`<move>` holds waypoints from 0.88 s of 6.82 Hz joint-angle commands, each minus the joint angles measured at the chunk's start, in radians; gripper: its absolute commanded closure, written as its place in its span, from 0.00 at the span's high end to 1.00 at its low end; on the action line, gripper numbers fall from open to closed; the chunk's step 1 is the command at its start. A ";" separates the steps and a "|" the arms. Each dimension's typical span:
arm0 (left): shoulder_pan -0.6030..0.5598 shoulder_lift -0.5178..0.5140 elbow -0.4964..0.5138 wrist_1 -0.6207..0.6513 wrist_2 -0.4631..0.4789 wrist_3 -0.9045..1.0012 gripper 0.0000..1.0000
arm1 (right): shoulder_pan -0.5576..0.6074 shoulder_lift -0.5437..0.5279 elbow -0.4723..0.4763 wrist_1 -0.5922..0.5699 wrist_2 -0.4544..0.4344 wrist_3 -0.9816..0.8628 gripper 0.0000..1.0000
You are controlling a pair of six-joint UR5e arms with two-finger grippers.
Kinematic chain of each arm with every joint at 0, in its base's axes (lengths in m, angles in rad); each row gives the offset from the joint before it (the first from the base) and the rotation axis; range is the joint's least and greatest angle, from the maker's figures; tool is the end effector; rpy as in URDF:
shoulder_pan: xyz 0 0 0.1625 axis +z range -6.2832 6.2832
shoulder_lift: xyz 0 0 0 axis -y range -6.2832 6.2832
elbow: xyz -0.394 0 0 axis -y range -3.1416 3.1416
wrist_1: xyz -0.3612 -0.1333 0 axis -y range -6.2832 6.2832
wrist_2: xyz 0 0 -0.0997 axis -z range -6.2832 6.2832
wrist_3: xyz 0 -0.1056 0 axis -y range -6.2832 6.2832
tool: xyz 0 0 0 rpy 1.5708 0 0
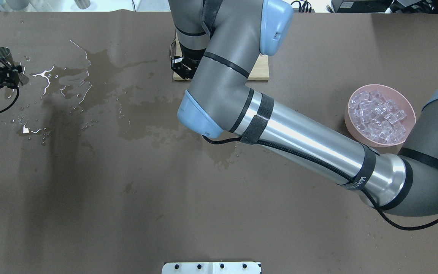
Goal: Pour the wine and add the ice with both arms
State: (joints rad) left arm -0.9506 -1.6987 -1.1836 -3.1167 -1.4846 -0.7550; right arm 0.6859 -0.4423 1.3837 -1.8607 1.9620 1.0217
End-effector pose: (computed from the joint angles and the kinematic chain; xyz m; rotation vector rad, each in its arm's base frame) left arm 0.1912 -0.5127 0.5797 1.0419 0.7599 -0.1711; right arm -0.4883 -0.5199 0.0563 0.0647 -0.7422 0.0030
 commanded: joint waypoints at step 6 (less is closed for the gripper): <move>0.064 -0.042 0.076 0.001 0.000 -0.090 0.00 | 0.182 -0.123 0.134 -0.011 0.089 -0.127 0.99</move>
State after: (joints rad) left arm -0.8914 -1.7390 -1.1132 -3.1150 -1.4839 -0.8435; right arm 0.8046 -0.4883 1.4521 -1.8692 2.0181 0.9585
